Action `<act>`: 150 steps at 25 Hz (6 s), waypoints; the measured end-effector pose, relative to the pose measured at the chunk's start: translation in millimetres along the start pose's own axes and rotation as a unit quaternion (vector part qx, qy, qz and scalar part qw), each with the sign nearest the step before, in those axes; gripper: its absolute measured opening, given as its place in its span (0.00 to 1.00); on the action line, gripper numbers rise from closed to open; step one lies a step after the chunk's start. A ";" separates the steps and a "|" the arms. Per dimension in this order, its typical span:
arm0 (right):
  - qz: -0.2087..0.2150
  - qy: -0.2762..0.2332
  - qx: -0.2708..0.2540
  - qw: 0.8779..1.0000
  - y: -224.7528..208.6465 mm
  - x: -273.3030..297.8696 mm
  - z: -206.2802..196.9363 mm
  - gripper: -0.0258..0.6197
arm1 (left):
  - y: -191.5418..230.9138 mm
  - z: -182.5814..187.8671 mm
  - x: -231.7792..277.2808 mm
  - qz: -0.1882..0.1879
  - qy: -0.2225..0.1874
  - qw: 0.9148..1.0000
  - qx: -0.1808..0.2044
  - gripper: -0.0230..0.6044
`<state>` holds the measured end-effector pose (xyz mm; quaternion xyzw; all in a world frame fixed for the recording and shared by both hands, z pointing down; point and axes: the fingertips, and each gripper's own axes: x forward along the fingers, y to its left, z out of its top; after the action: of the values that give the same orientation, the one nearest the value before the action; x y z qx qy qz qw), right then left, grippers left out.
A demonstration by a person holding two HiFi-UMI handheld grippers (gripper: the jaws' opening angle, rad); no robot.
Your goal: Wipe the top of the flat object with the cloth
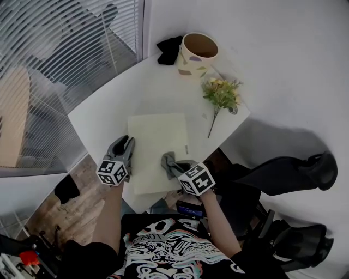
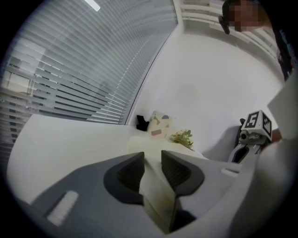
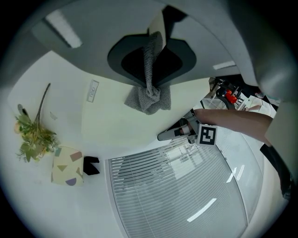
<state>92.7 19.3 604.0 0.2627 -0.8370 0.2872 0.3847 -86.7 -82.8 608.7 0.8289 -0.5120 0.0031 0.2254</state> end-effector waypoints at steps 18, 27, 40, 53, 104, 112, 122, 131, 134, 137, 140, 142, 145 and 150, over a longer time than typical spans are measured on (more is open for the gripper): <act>-0.002 0.001 -0.005 1.000 -1.0 16.5 22.1 0.07 | -0.5 -1.3 -0.3 0.001 0.000 1.000 0.003 0.31; 0.002 0.000 -0.001 1.000 -0.4 22.4 31.9 0.07 | -1.2 -1.2 -1.5 0.001 -0.001 1.000 0.003 0.31; -0.002 -0.001 -0.003 1.000 -1.5 31.4 46.3 0.07 | -2.2 -1.5 -3.2 0.000 -0.001 1.000 0.004 0.31; -0.013 -0.011 0.000 1.000 -12.8 41.6 68.3 0.07 | -2.4 -1.2 -1.2 -0.003 0.000 1.000 0.002 0.31; -0.156 -0.172 0.053 0.971 -70.3 -18.2 83.3 0.07 | -12.7 33.6 -19.3 0.011 -0.029 0.999 0.012 0.30; -0.176 -0.270 0.010 0.947 -29.4 -57.6 116.5 0.07 | -59.5 97.1 -44.9 0.011 -0.084 0.994 0.072 0.30; -0.222 -0.371 -0.004 0.902 -11.7 -127.8 147.2 0.07 | -113.9 172.0 -65.3 0.000 -0.140 0.983 0.117 0.30; -0.242 -0.388 -0.004 0.889 -8.0 -141.8 148.2 0.07 | -117.4 183.0 -70.1 0.011 -0.147 0.983 0.109 0.30; -0.244 -0.383 -0.008 0.891 -6.4 -139.9 148.0 0.07 | -115.9 182.5 -69.2 0.013 -0.145 0.984 0.108 0.30; -0.247 -0.380 -0.010 0.892 -5.6 -140.0 147.3 0.07 | -115.7 181.5 -69.1 0.011 -0.141 0.984 0.107 0.30; -0.250 -0.377 -0.008 0.892 -5.7 -141.4 145.6 0.07 | -116.3 180.4 -69.5 0.010 -0.137 0.985 0.107 0.30; -0.251 -0.378 -0.008 0.891 -6.5 -142.1 144.6 0.07 | -117.2 179.8 -69.2 0.009 -0.136 0.985 0.107 0.30; -0.249 -0.379 -0.007 0.891 -7.6 -141.6 144.3 0.07 | -116.8 179.7 -68.8 0.010 -0.138 0.985 0.106 0.30; -0.246 -0.381 -0.008 0.891 -7.0 -141.7 142.3 0.07 | -118.9 177.9 -69.9 0.012 -0.139 0.984 0.107 0.30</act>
<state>107.4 -51.8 416.6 0.5465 -0.8301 0.0542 0.0967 -59.0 -46.1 388.3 0.8345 -0.5447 -0.0551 0.0617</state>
